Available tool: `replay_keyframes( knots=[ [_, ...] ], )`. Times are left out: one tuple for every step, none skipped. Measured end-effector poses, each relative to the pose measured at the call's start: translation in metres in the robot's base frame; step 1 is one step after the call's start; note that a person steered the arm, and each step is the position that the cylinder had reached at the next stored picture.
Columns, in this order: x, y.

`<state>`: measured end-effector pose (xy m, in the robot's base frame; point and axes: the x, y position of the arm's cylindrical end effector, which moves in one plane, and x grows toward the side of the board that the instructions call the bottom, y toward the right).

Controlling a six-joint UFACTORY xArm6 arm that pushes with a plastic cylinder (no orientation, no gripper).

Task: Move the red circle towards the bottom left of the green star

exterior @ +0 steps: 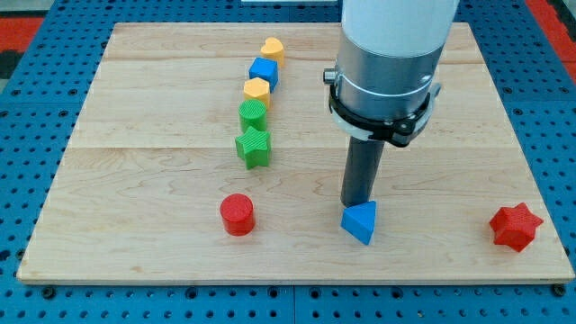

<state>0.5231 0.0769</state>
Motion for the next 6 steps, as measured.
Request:
replay_keyframes(
  knots=[
    [0.0,-0.049],
    [0.046,-0.08],
    [0.066,-0.118],
    [0.079,-0.136],
    [0.045,-0.13],
    [0.04,-0.139]
  ],
)
